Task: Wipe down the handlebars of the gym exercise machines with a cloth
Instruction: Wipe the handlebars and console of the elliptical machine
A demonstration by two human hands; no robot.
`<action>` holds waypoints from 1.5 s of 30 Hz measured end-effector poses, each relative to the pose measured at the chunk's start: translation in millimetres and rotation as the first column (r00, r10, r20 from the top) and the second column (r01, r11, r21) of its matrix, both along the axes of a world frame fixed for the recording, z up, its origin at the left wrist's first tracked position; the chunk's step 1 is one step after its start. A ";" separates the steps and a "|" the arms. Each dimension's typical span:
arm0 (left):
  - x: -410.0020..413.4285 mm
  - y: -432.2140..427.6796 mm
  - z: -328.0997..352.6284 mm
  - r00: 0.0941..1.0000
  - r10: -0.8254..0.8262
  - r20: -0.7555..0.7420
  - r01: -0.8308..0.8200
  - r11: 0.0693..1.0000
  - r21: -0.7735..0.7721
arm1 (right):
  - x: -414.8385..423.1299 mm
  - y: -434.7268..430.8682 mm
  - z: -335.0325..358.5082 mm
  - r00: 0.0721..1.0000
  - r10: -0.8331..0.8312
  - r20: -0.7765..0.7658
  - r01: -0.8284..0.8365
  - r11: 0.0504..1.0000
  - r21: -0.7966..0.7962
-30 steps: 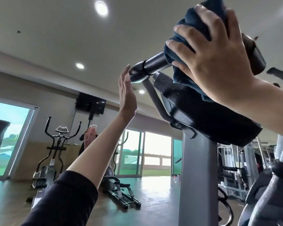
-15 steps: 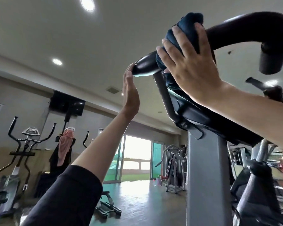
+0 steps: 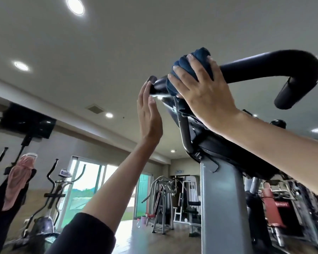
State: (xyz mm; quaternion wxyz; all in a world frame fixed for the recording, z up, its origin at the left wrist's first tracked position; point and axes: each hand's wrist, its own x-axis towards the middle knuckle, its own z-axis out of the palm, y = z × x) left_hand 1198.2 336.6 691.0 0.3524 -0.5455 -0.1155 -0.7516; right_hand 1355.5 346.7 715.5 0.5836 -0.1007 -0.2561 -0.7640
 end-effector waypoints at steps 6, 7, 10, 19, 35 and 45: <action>30.9 1.6 -3.8 0.940 0.326 -0.094 -0.315 0.942 0.118 | 50.5 -2.2 -19.4 0.995 0.079 -0.057 -0.083 0.994 -0.068; 35.2 1.2 -4.7 0.933 0.342 -0.111 -0.328 0.936 0.130 | 48.0 -4.5 -20.6 0.993 0.092 -0.073 -0.098 0.991 -0.087; 42.2 2.5 -7.2 0.936 0.334 -0.113 -0.316 0.937 0.149 | 27.1 -10.0 -17.3 0.989 0.118 -0.093 -0.132 0.979 -0.158; 42.1 5.6 -6.6 0.929 0.367 -0.058 -0.348 0.915 0.206 | 54.0 -11.6 -16.5 0.996 0.083 0.028 -0.079 0.989 -0.125; 86.2 9.5 -8.5 0.952 0.305 0.024 -0.302 0.927 0.223 | 74.9 -6.3 -17.2 0.997 -0.072 -0.015 0.072 0.997 -0.020; 137.0 23.0 -22.0 0.935 0.345 -0.084 -0.317 0.917 0.241 | 156.6 23.6 -53.4 0.924 0.381 0.006 -0.362 0.882 -0.301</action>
